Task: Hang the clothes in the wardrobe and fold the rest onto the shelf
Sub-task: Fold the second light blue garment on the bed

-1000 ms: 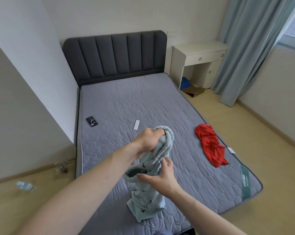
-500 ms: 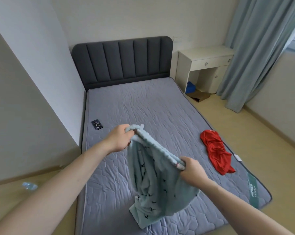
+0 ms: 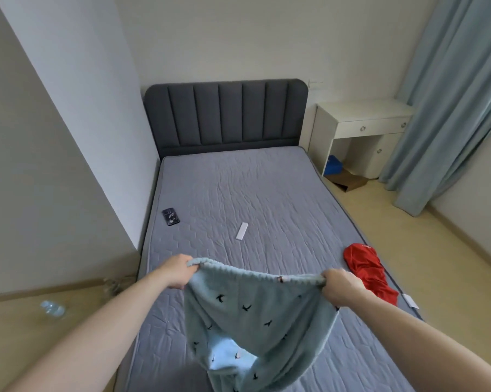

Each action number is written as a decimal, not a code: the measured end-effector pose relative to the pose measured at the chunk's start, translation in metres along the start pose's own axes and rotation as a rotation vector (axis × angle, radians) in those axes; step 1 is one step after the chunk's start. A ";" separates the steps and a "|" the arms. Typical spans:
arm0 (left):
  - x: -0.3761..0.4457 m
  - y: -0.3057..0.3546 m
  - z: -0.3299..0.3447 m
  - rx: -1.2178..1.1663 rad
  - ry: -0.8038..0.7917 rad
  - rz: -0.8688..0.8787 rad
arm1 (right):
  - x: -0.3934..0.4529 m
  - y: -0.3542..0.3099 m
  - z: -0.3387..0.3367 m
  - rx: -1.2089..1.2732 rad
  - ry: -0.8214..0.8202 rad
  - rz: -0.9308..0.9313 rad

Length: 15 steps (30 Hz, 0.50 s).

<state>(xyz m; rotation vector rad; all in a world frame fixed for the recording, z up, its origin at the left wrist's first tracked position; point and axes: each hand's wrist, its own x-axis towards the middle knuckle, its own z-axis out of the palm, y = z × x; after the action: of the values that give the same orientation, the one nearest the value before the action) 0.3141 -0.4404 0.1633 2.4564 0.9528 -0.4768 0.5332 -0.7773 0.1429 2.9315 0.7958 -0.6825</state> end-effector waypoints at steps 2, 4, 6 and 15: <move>0.012 0.019 -0.033 -0.141 0.039 -0.054 | 0.025 -0.008 -0.048 0.089 0.052 -0.014; 0.029 0.040 -0.076 -0.215 0.091 -0.041 | 0.048 -0.018 -0.101 0.224 0.108 -0.023; 0.043 0.062 -0.124 -0.202 0.200 -0.002 | 0.066 -0.031 -0.154 0.307 0.230 -0.051; 0.045 0.162 -0.332 -0.458 0.849 0.129 | 0.100 -0.069 -0.368 0.619 0.767 -0.286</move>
<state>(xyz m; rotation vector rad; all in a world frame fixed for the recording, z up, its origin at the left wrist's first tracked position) 0.5087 -0.3465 0.4663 2.2395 1.0323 0.8121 0.7265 -0.6182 0.4395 3.7249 1.2506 0.3286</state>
